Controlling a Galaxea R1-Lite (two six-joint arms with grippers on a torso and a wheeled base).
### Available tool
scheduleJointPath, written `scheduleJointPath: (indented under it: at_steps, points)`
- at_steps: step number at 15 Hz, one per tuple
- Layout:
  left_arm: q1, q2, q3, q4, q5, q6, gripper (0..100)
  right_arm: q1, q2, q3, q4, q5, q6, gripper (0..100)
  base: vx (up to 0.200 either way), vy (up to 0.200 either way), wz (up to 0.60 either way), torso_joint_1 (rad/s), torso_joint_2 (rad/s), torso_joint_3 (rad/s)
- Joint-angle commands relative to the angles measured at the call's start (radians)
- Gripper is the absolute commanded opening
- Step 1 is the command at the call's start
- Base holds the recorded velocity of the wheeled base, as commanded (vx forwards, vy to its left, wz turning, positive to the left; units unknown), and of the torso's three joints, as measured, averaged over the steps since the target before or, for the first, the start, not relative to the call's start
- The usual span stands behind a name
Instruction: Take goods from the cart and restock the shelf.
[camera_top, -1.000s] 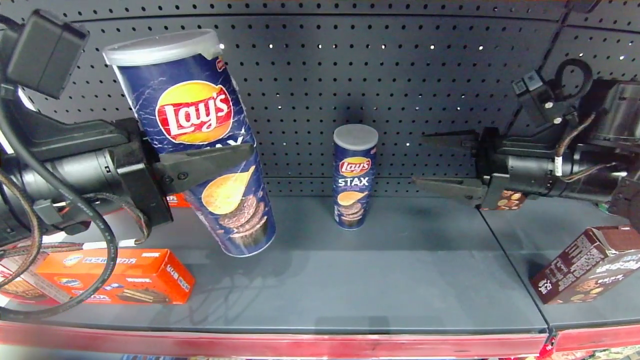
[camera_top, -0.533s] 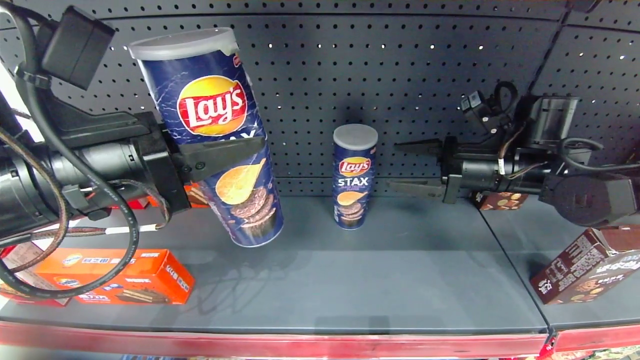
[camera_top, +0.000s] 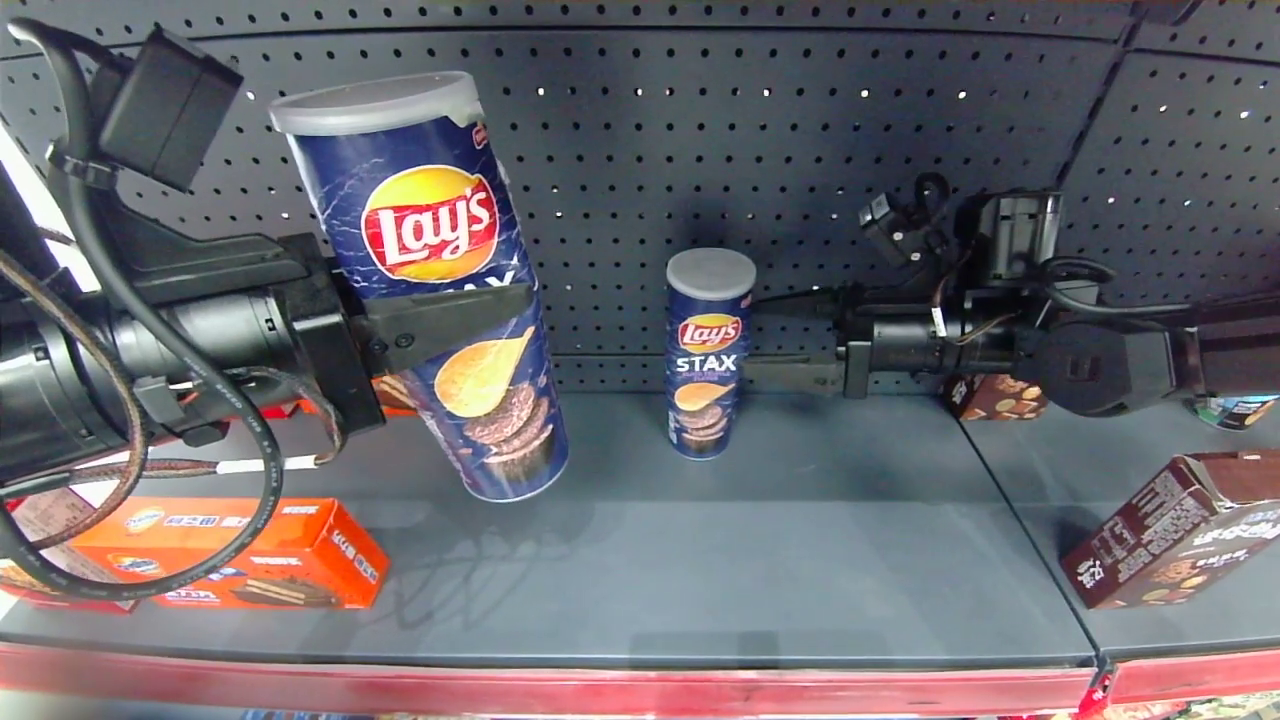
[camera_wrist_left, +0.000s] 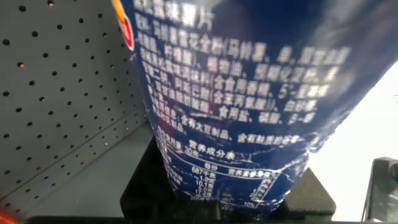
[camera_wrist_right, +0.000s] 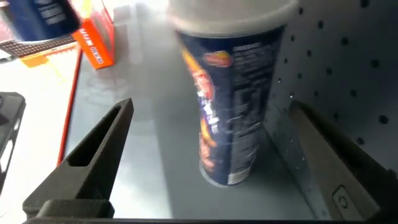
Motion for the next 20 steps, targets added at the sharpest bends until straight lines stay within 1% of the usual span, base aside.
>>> scheduleJointPath:
  at_steps: [1,6,7,8,9,14,18,20]
  points:
    - [0.001,0.001,-0.003,-0.001,0.000,-0.002,0,0.004,0.054,-0.042,-0.001,0.000,0.000,100,0.000,0.000,0.00,0.000,0.00,0.000]
    - [0.001,0.002,-0.007,-0.002,0.001,-0.003,0,0.009,0.139,-0.109,-0.008,0.000,0.000,100,0.000,0.000,0.00,0.000,0.00,0.000]
    - [0.003,0.002,-0.007,-0.002,0.001,-0.008,0,0.015,0.148,-0.117,-0.009,0.000,-0.002,100,0.000,0.000,0.00,0.000,0.00,0.000]
    - [0.003,0.002,-0.006,-0.004,0.003,-0.023,0,0.023,0.160,-0.125,-0.012,-0.001,-0.002,100,0.000,0.000,0.00,0.000,0.00,0.000]
    - [0.003,0.002,-0.004,-0.004,0.003,-0.026,0,0.029,0.171,-0.123,-0.023,-0.001,-0.002,100,0.000,0.000,0.00,0.000,0.00,0.000]
    - [0.003,-0.001,0.000,-0.004,0.003,-0.026,0,0.038,0.228,-0.134,-0.055,-0.003,-0.002,100,0.000,0.000,0.00,0.000,0.00,0.000]
    - [0.003,-0.001,0.005,-0.005,0.004,-0.026,0,0.046,0.262,-0.171,-0.055,-0.003,-0.002,100,0.000,0.000,0.00,0.000,0.00,0.000]
    - [0.003,0.001,0.008,-0.022,0.006,-0.028,0,0.053,0.281,-0.189,-0.080,-0.001,-0.002,100,0.000,0.000,0.00,0.000,0.00,0.000]
